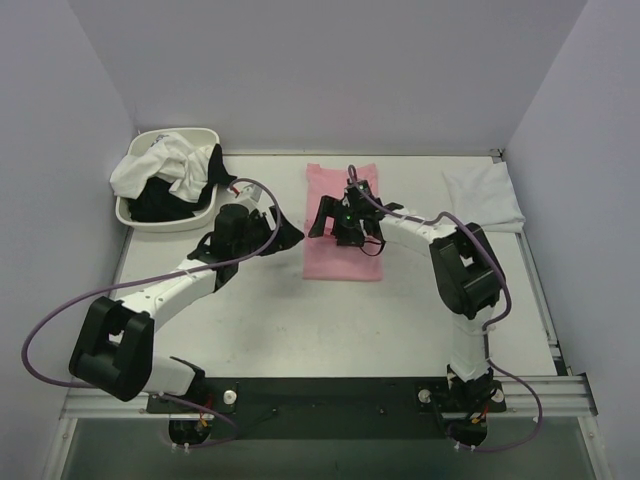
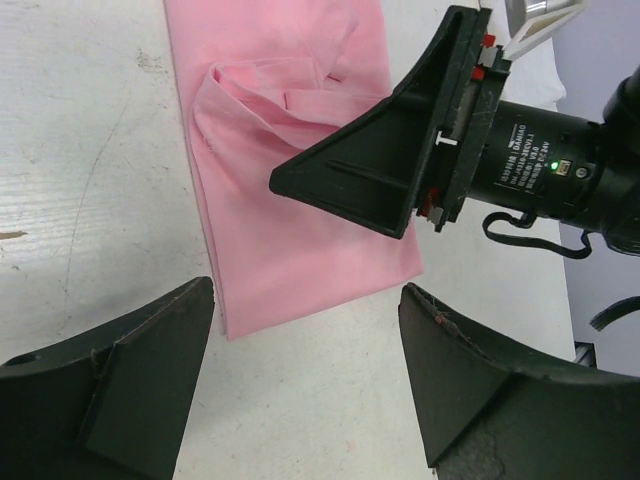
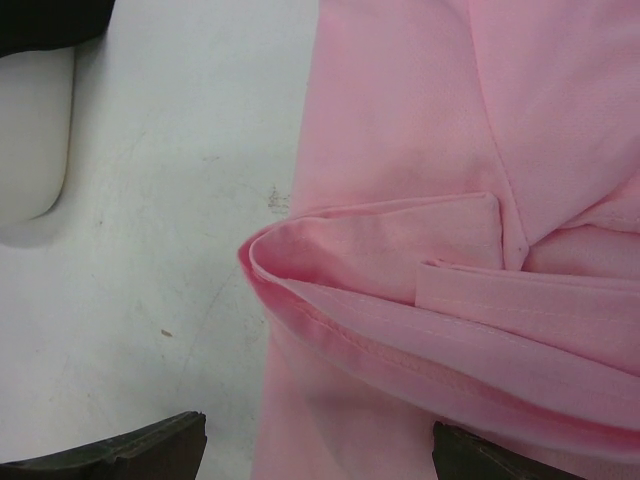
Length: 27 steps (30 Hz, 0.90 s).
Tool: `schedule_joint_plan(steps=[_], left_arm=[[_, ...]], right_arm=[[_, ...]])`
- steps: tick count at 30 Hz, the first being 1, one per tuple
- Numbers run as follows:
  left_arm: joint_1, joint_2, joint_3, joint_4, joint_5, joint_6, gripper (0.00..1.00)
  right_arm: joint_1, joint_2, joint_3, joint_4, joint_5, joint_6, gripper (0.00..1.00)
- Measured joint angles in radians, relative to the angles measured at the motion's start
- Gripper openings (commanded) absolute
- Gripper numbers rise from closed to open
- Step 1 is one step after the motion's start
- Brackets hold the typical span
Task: Fold and stack the t-shirts
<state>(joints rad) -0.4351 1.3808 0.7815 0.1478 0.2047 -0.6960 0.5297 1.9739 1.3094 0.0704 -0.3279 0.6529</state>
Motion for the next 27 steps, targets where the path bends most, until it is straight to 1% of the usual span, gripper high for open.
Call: schedule_joint_plan(steps=[5, 9, 20, 27], left_arm=[[0.010, -0.009, -0.001, 0.000, 0.000, 0.002, 0.84], [0.013, -0.015, -0.002, 0.000, 0.000, 0.002, 0.84], [0.013, -0.018, -0.018, -0.001, 0.001, 0.003, 0.84], [0.013, -0.024, -0.031, 0.004, 0.011, 0.002, 0.84]], right_arm=[[-0.011, 0.033, 0.010, -0.004, 0.002, 0.000, 0.98], [-0.022, 0.044, 0.049, -0.023, 0.006, -0.004, 0.97], [-0.079, 0.126, 0.192, -0.079, 0.010, -0.029, 0.97], [-0.100, 0.230, 0.319, -0.109, 0.006, -0.030, 0.98]])
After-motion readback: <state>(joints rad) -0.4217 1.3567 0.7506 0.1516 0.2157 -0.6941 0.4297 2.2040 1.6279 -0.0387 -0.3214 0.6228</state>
